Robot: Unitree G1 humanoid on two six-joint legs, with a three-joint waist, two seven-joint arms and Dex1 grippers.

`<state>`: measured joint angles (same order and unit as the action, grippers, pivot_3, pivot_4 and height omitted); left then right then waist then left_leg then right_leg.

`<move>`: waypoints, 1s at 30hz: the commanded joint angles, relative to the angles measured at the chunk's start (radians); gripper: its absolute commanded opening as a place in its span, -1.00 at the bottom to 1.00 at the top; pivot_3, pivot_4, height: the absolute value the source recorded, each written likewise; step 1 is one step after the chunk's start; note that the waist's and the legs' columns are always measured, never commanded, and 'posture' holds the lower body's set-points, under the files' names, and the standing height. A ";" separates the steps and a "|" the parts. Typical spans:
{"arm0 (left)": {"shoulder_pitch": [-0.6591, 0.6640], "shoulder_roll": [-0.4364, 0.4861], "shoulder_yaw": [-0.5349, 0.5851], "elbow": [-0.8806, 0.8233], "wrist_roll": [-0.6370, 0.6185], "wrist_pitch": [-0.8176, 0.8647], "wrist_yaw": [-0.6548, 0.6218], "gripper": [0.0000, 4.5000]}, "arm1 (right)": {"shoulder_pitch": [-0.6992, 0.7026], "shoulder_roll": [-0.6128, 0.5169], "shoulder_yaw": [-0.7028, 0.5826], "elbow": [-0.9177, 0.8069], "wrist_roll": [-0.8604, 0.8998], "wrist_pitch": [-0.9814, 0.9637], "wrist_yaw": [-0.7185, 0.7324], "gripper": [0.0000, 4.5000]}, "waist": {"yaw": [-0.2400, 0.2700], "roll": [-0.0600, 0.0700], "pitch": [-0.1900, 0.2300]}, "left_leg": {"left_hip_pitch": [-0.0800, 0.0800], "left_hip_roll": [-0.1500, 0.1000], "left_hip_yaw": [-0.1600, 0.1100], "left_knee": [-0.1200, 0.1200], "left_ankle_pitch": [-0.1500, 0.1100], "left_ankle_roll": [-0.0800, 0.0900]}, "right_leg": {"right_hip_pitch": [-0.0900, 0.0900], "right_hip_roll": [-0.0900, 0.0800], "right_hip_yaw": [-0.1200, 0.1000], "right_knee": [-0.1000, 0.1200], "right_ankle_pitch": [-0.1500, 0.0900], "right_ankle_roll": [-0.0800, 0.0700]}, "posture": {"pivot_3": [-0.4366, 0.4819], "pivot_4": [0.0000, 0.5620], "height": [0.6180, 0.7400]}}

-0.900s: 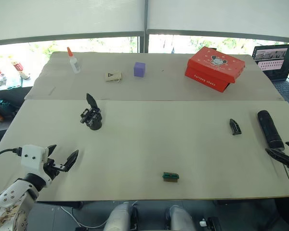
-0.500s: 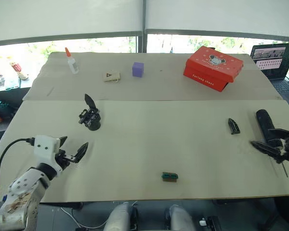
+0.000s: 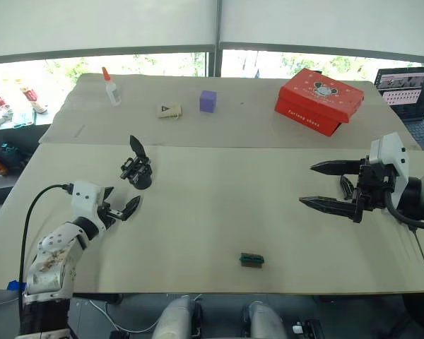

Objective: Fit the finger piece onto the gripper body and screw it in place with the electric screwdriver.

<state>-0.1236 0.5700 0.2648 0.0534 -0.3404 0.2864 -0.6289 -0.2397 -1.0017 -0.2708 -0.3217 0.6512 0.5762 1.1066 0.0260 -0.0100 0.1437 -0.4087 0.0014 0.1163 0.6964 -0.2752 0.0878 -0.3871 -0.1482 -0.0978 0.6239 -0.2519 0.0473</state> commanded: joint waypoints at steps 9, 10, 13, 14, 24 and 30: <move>-0.315 0.061 -0.122 0.452 0.111 -0.225 -0.209 1.00 | -0.023 0.020 0.016 -0.060 0.026 0.009 -0.007 0.99 | -0.001 0.000 0.000 | -0.001 -0.002 0.000 0.000 0.000 0.000 | 0.000 0.001 -0.002 0.002 0.000 0.000 | -0.05 -0.47 1.00; -0.338 0.054 -0.128 0.484 0.120 -0.244 -0.209 1.00 | -0.022 0.021 0.015 -0.062 0.026 0.010 -0.008 0.99 | -0.002 -0.001 0.000 | -0.002 -0.002 0.000 0.000 0.000 0.000 | 0.000 0.001 -0.003 0.003 0.000 0.000 | -0.05 -0.47 1.00; -0.392 0.030 -0.153 0.574 0.150 -0.299 -0.208 1.00 | -0.012 0.024 0.017 -0.070 0.021 0.008 -0.011 0.99 | -0.004 -0.001 0.000 | -0.002 -0.003 0.000 0.001 0.000 0.000 | 0.000 0.001 -0.003 0.003 0.000 0.001 | -0.05 -0.47 1.00; -0.403 0.021 -0.155 0.596 0.153 -0.318 -0.213 1.00 | -0.008 0.025 0.018 -0.074 0.020 0.008 -0.013 0.99 | -0.004 -0.001 0.000 | -0.002 -0.003 0.001 0.001 0.000 0.000 | 0.000 0.001 -0.003 0.003 0.000 0.001 | -0.05 -0.47 1.00; -0.282 -0.061 -0.200 0.279 0.129 -0.203 -0.188 0.06 | 0.023 0.039 0.013 -0.117 0.026 0.016 -0.041 1.00 | -0.007 -0.001 0.001 | -0.003 -0.003 0.000 0.002 0.000 0.001 | 0.000 0.001 -0.003 0.003 0.001 0.002 | -0.05 -0.47 1.00; -0.225 -0.262 -0.301 -0.053 0.215 0.013 0.096 0.06 | 0.054 0.093 0.061 -0.131 -0.005 -0.008 -0.066 1.00 | 0.020 -0.002 0.001 | -0.006 -0.003 -0.003 0.008 0.001 0.001 | 0.001 0.000 -0.004 0.002 0.002 0.004 | -0.05 -0.47 1.00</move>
<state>-0.3293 0.3235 -0.0122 0.1063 -0.1460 0.2825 -0.5931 -0.1844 -0.9080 -0.2015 -0.4148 0.6468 0.5929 1.0468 0.0457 -0.0121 0.1448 -0.4157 -0.0016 0.1134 0.7050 -0.2745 0.0892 -0.3862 -0.1480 -0.1018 0.6257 -0.2501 0.0511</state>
